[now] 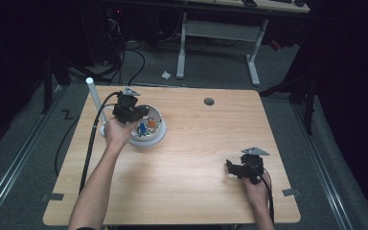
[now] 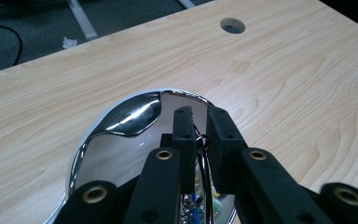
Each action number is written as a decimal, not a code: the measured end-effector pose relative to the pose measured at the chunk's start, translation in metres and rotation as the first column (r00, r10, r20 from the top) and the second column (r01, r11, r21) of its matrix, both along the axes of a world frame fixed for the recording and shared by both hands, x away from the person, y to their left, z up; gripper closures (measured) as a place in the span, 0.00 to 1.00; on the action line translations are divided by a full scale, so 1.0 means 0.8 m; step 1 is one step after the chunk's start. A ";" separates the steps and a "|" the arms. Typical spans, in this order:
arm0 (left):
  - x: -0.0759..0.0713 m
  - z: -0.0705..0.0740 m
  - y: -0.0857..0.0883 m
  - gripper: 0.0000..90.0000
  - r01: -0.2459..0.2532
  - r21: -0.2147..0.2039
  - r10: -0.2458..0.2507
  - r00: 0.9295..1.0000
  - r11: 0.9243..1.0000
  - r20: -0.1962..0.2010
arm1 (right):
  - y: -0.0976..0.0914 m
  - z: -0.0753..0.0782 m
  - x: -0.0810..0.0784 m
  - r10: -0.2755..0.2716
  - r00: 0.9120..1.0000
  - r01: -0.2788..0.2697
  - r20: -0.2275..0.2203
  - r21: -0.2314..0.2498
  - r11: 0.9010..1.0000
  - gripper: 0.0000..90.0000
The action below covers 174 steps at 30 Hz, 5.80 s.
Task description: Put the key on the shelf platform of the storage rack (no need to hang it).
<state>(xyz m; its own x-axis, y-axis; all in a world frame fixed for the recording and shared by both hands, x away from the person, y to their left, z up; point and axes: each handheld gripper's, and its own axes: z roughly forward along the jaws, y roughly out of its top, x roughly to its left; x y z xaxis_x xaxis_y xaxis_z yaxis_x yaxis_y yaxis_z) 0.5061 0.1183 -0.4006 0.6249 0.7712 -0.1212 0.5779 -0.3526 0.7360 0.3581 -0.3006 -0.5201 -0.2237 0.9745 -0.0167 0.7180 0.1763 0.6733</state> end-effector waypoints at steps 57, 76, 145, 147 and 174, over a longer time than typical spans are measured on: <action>-0.103 0.007 0.042 0.41 -0.070 -0.119 0.079 0.994 0.990 0.076 | 0.000 0.000 0.000 0.001 1.000 -0.001 0.000 0.000 1.000 0.17; -0.131 0.003 0.046 0.38 -0.062 -0.157 0.075 0.994 0.986 0.077 | 0.000 0.000 0.000 0.001 1.000 -0.001 0.000 0.000 1.000 0.17; -0.177 -0.069 0.008 0.38 -0.014 -0.151 0.013 1.000 0.988 -0.006 | 0.000 0.000 0.000 0.002 1.000 -0.001 0.001 -0.001 1.000 0.17; -0.177 -0.070 0.007 0.38 -0.015 -0.150 0.015 1.000 0.989 -0.005 | 0.000 0.000 0.000 0.001 1.000 -0.001 0.001 -0.001 1.000 0.17; -0.167 -0.111 -0.022 0.38 -0.010 -0.040 0.008 0.999 0.999 -0.037 | 0.000 0.000 0.000 0.002 1.000 -0.002 0.001 -0.002 1.000 0.17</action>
